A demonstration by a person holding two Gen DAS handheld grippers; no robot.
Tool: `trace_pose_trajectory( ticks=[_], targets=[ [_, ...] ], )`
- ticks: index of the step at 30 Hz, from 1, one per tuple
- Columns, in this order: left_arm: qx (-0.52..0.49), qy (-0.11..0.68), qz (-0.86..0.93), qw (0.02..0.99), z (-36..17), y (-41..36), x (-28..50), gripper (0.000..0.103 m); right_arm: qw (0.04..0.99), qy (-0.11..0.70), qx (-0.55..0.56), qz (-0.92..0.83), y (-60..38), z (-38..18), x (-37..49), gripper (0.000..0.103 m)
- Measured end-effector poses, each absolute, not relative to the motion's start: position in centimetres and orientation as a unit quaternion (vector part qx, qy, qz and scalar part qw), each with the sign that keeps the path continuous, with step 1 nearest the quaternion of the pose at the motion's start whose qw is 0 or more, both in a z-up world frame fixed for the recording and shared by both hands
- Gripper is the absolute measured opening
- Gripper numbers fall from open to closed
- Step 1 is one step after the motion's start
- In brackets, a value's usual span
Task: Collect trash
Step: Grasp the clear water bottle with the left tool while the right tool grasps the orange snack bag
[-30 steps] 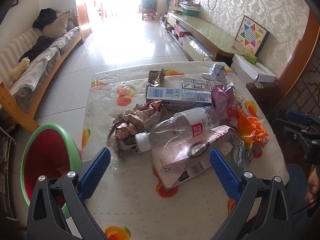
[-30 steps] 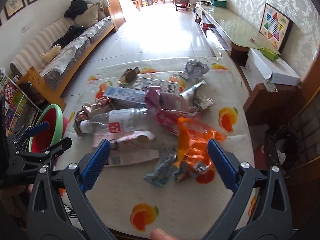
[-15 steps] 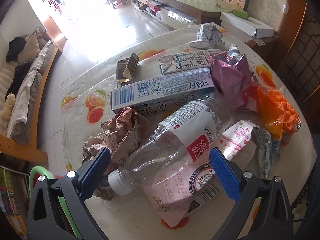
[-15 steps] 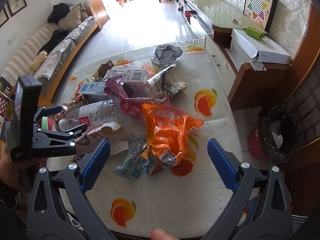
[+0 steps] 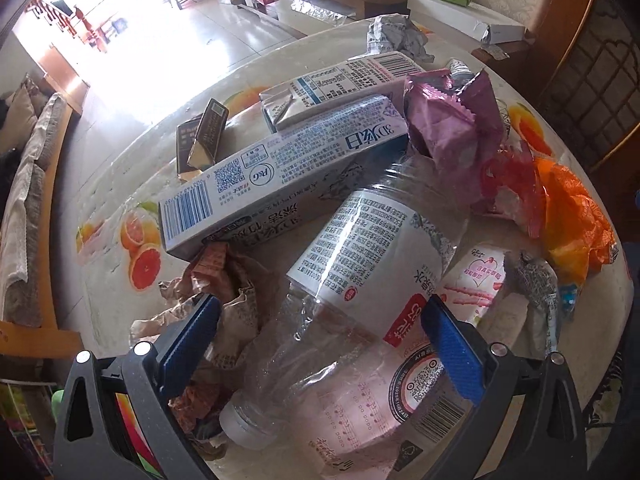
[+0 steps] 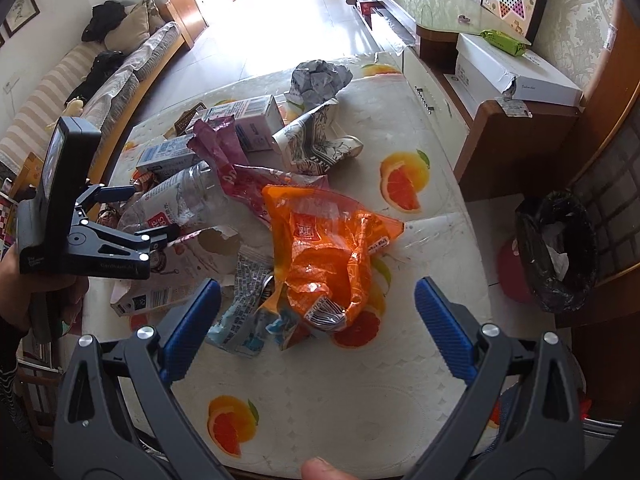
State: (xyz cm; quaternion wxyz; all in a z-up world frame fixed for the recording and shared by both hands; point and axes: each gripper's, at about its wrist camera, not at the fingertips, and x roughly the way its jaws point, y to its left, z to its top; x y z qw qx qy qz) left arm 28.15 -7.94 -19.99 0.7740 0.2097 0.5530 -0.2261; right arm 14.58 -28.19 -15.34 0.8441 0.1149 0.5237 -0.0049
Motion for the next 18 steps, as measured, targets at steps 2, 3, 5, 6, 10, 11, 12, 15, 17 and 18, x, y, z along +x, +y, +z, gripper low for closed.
trace_pose_trajectory(
  ticks=[2,3,5,6,10,11,12,15,17,18],
  targets=[
    [0.196,0.558,-0.227,0.774,-20.0,-7.8,28.6,0.096,0.843,0.526,0.112,-0.006,-28.2,-15.7,14.8,0.096],
    [0.198,0.559,-0.227,0.772,-20.1,-8.0,28.6,0.096,0.843,0.527,0.109,-0.007,-28.2,-15.9,14.9,0.096],
    [0.207,0.564,-0.237,0.764,-20.5,-8.4,28.2,0.093,0.839,0.534,0.106,-0.007,-28.3,-16.6,15.5,0.096],
    [0.213,0.567,-0.239,0.759,-20.8,-8.7,28.0,0.093,0.836,0.538,0.107,-0.006,-28.3,-16.9,15.8,0.096],
    [0.209,0.570,-0.233,0.760,-20.7,-9.0,27.4,0.073,0.831,0.547,0.106,-0.005,-28.4,-18.4,17.2,0.096],
    [0.213,0.567,-0.229,0.762,-20.7,-9.0,27.1,0.072,0.828,0.551,0.104,-0.006,-28.4,-18.9,17.6,0.096],
    [0.214,0.565,-0.227,0.764,-20.7,-8.9,26.9,0.071,0.824,0.556,0.107,-0.004,-28.5,-19.3,17.9,0.096],
    [0.208,0.558,-0.222,0.772,-20.3,-8.6,26.2,0.062,0.815,0.568,0.115,-0.002,-28.5,-20.5,18.8,0.093],
    [0.198,0.554,-0.218,0.779,-19.7,-8.2,25.8,0.060,0.809,0.575,0.121,0.002,-28.5,-21.2,19.1,0.084],
    [0.191,0.552,-0.216,0.782,-19.4,-7.9,25.6,0.060,0.806,0.578,0.126,0.005,-28.6,-21.5,19.2,0.080]
  ],
)
